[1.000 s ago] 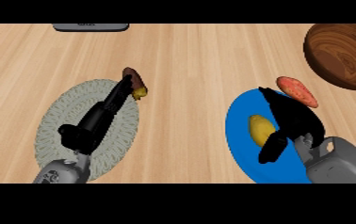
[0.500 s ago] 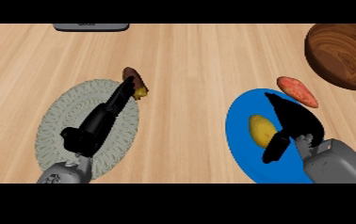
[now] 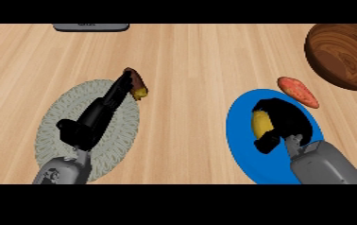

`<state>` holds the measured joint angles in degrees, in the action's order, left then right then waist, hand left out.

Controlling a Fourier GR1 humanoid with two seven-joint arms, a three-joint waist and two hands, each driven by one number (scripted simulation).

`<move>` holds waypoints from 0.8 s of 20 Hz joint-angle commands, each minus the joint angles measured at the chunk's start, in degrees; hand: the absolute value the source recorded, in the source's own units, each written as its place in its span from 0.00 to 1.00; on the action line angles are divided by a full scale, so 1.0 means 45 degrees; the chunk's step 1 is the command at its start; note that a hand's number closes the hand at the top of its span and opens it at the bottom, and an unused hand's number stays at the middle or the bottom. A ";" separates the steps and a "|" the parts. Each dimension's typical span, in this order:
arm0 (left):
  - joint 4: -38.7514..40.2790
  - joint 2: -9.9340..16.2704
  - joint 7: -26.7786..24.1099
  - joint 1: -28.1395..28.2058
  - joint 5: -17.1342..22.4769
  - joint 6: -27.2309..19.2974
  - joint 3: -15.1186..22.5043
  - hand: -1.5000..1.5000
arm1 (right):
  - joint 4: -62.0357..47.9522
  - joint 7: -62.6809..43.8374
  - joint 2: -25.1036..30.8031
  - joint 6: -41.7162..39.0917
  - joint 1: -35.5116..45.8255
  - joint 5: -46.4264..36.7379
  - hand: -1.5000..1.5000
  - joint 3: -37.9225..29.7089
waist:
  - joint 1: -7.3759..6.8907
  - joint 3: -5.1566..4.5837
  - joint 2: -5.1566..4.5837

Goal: Pick the lemon from the plate and place it in the bowl

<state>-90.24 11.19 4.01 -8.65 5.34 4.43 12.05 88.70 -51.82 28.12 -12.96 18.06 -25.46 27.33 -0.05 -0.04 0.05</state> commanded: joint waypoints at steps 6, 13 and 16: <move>-0.1164 -0.0539 0.0701 0.0608 -0.0473 0.0325 -0.0063 0.50 | -0.0116 0.0842 -0.0976 -0.0738 0.0083 -0.1884 1.00 -0.1305 | -0.0024 0.0009 0.0002; 0.0042 -0.0710 -0.0175 0.0397 -0.0552 0.0275 -0.0114 0.50 | 0.2074 0.8416 0.2360 -0.2551 -0.0569 -0.1322 1.00 0.1108 | 0.0014 0.0071 0.0089; 0.0151 -0.0693 -0.0145 0.0419 -0.0627 0.0262 -0.0093 0.50 | 0.2951 1.1416 0.4214 -0.2288 -0.0296 -0.1773 1.00 0.1053 | 0.0189 0.0082 0.0077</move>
<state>-89.96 8.38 3.42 -7.36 2.78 5.88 11.38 97.32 -16.08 38.68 -22.45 16.41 -32.33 30.35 0.21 0.25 0.31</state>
